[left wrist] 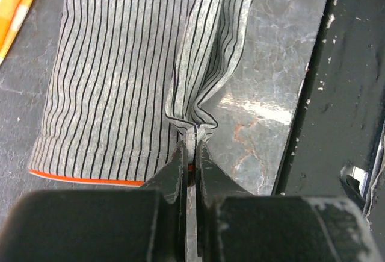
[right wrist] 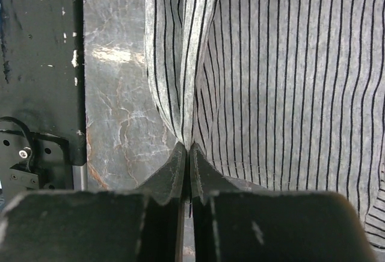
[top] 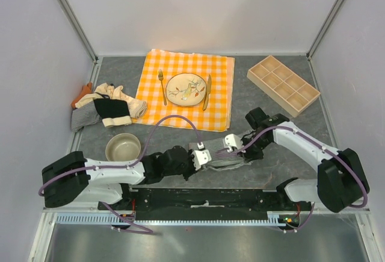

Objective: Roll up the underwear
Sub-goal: Fold the underwear at the center of the board.

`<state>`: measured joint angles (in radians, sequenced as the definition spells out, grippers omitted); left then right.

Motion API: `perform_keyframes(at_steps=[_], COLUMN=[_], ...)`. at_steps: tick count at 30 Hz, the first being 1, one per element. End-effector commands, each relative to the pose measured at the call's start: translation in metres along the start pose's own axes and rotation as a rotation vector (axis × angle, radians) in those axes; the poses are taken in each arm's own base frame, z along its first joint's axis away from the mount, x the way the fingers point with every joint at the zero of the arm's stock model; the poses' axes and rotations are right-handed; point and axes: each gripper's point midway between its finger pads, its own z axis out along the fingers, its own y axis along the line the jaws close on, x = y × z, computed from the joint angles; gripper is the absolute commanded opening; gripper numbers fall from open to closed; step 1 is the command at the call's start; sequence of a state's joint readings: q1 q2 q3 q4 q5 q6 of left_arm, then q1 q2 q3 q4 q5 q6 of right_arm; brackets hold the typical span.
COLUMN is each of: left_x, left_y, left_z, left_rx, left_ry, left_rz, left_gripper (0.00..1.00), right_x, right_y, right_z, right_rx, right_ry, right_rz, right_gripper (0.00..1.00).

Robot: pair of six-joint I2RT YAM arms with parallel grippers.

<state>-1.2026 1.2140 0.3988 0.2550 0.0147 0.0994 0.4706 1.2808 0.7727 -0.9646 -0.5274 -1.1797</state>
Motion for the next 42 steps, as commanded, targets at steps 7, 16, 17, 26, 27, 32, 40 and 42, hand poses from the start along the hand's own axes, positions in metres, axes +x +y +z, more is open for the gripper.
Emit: perform_keyframes(at_steps=[7,16,17,26,27,32,40,42], left_x=[-0.013,-0.026,-0.025,-0.029,-0.029,-0.028,-0.032,-0.034], left_y=[0.033,0.079,0.083,0.119,0.122,0.132,0.141,0.149], left_z=[0.003,0.009,0.01,0.027,0.028,0.033,0.038,0.039], left_rx=[0.042,-0.035,-0.045,-0.065,-0.067,-0.074,-0.079,-0.103], left_ry=[-0.039,-0.089,-0.083,-0.066,-0.065,-0.047,-0.008,0.002], left_rz=[-0.26,-0.379,-0.402,-0.496,-0.499,-0.533,-0.548,-0.545], left_gripper=[0.02,0.02,0.02,0.02,0.02,0.02,0.02,0.02], right_x=[-0.017,-0.013,-0.012,0.003,0.003,0.007,0.007,0.006], right_y=[-0.044,-0.087,-0.093,-0.117,-0.119,-0.124,-0.135,-0.138], right_z=[-0.011,-0.014,-0.014,-0.018,-0.019,-0.022,-0.021,-0.022], right_rx=[-0.046,-0.041,-0.037,-0.014,-0.01,0.0,0.014,0.023], right_ry=[-0.042,-0.045,-0.047,-0.062,-0.067,-0.074,-0.071,-0.07], right_rz=[0.09,0.186,0.197,0.299,0.307,0.338,0.39,0.397], right_gripper=[0.1,0.11,0.11,0.13,0.13,0.15,0.18,0.2])
